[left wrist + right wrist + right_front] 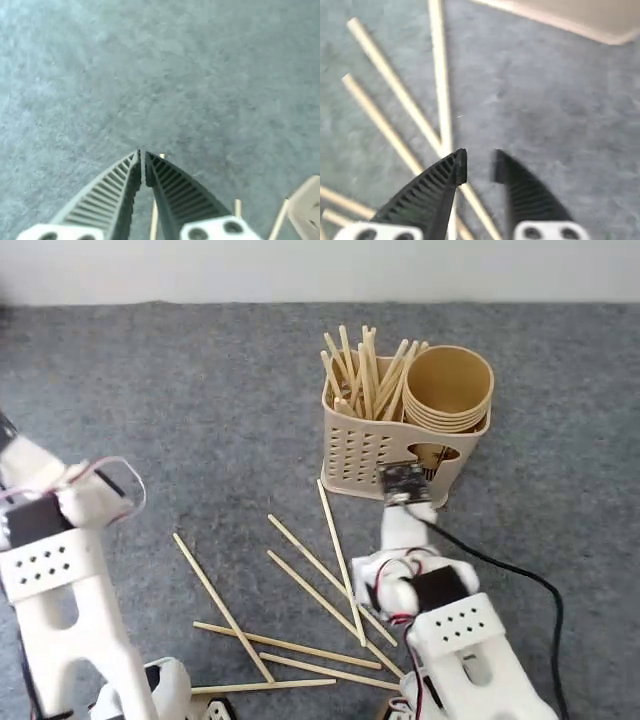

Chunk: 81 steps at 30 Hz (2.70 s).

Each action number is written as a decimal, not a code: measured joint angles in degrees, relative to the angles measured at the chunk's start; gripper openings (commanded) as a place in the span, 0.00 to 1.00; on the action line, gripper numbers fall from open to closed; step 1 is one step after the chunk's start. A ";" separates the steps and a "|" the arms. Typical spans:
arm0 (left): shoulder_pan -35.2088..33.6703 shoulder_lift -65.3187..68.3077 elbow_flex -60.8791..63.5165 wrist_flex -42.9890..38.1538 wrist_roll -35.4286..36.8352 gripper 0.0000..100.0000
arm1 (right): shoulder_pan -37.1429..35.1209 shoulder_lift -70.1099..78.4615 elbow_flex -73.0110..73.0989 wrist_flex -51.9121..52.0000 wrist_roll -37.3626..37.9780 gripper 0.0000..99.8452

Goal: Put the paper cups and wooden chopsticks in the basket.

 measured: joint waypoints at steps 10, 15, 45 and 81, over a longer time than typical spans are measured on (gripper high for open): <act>-0.53 -0.62 17.32 -9.49 -2.02 0.01 | -11.87 1.76 -13.80 8.97 2.02 0.21; -0.53 -0.62 22.42 -12.66 -2.11 0.01 | -17.93 13.10 -17.32 6.95 4.04 0.27; -3.25 -0.62 25.23 -15.56 -5.19 0.01 | -23.03 57.05 -37.45 -0.53 9.93 0.29; -3.25 -0.62 25.23 -15.56 -5.19 0.01 | -22.07 56.79 -39.65 -4.04 10.11 0.01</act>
